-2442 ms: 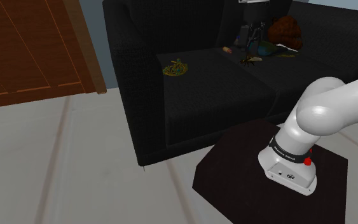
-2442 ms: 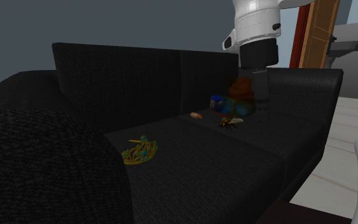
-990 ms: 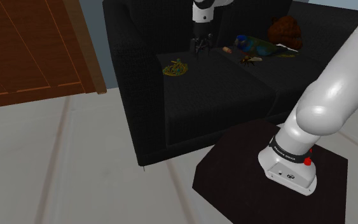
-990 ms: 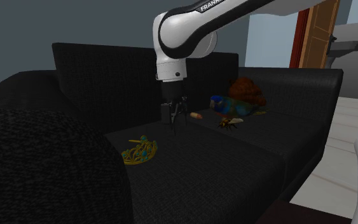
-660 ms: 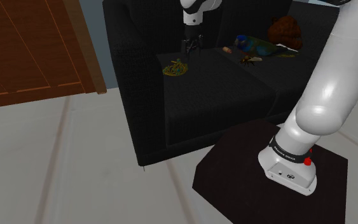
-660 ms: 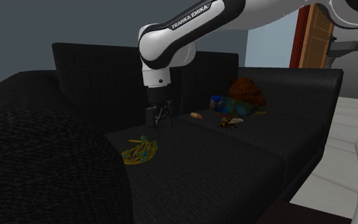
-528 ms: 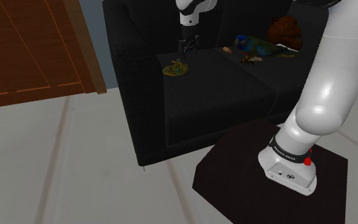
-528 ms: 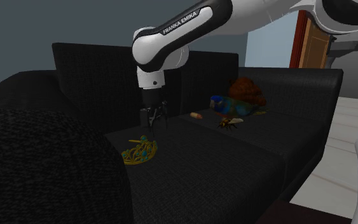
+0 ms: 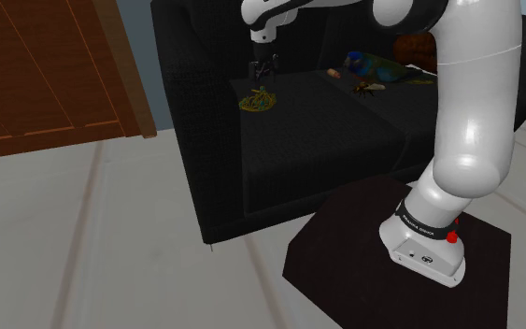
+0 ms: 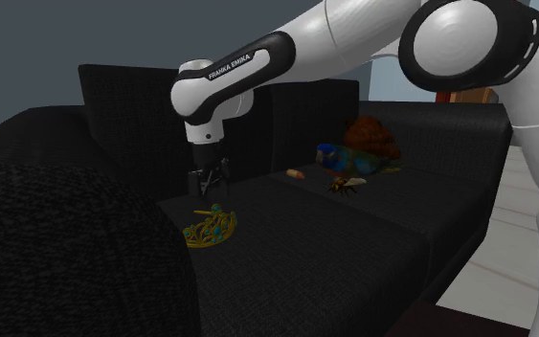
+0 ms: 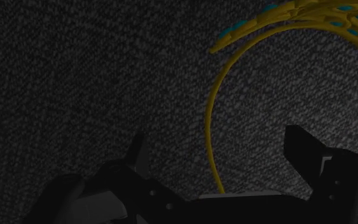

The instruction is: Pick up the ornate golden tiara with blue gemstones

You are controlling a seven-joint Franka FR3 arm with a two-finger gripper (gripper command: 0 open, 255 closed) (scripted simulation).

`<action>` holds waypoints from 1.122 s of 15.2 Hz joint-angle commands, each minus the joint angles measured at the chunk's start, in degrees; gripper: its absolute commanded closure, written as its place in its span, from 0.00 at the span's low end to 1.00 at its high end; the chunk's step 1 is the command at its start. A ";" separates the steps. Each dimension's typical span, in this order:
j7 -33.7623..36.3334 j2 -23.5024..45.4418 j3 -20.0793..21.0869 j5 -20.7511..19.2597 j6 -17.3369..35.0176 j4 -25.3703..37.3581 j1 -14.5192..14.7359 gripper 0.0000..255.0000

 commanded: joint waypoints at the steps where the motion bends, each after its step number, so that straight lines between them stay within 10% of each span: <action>1: -0.09 1.15 0.03 0.11 0.89 0.32 -0.12 0.00; 8: -0.08 2.36 0.13 0.26 4.56 -2.14 -0.13 0.00; 9: -0.09 2.35 0.13 0.25 4.53 -2.12 -0.14 1.00; 17: 0.02 1.78 0.12 0.18 4.84 -3.01 0.00 1.00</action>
